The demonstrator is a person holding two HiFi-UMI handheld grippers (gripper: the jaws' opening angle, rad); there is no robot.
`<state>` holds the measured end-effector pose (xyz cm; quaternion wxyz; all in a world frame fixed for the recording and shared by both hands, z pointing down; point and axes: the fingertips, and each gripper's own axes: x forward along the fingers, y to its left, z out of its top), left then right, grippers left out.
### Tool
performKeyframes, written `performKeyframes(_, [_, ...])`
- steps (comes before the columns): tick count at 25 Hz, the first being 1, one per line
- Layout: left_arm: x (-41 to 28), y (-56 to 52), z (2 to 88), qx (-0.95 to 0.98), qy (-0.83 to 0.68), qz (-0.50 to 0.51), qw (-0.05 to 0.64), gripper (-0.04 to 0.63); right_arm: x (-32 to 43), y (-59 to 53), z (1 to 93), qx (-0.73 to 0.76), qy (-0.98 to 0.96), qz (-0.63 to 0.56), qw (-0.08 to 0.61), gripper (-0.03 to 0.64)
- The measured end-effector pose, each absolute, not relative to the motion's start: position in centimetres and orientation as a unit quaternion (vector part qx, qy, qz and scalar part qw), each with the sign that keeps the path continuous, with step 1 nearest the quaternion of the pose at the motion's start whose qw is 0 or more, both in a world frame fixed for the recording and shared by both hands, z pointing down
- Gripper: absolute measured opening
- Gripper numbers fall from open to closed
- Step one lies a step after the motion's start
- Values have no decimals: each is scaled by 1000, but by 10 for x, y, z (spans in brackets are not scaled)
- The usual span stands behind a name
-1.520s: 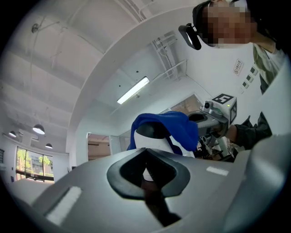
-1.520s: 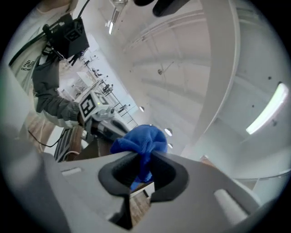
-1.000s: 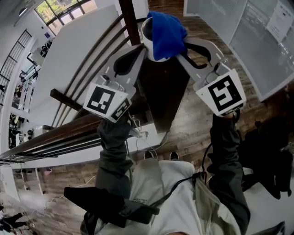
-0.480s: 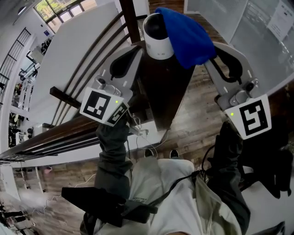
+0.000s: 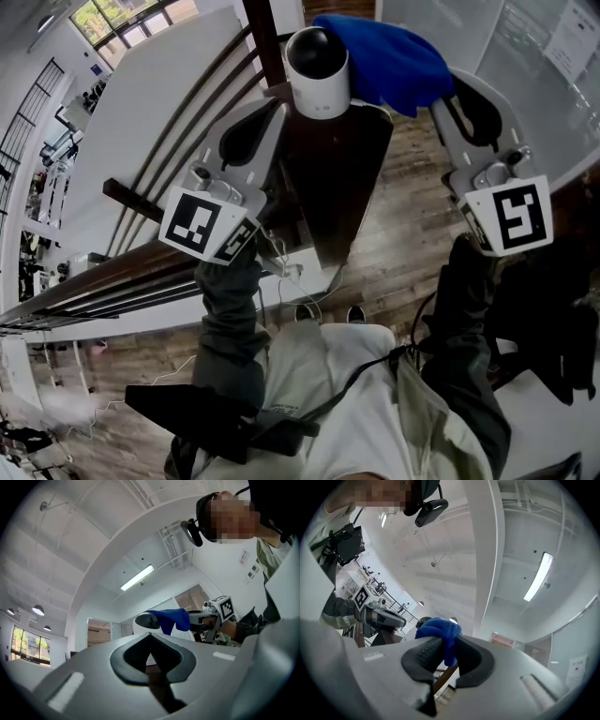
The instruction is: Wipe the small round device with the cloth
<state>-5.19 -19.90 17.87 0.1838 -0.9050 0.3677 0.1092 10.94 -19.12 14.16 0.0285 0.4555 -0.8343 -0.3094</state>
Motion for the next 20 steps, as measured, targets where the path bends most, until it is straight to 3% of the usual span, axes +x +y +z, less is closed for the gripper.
performKeyframes(20, [-38, -187, 180, -905, 368, 111, 183, 5, 96, -188, 179, 438, -849, -292, 48, 59])
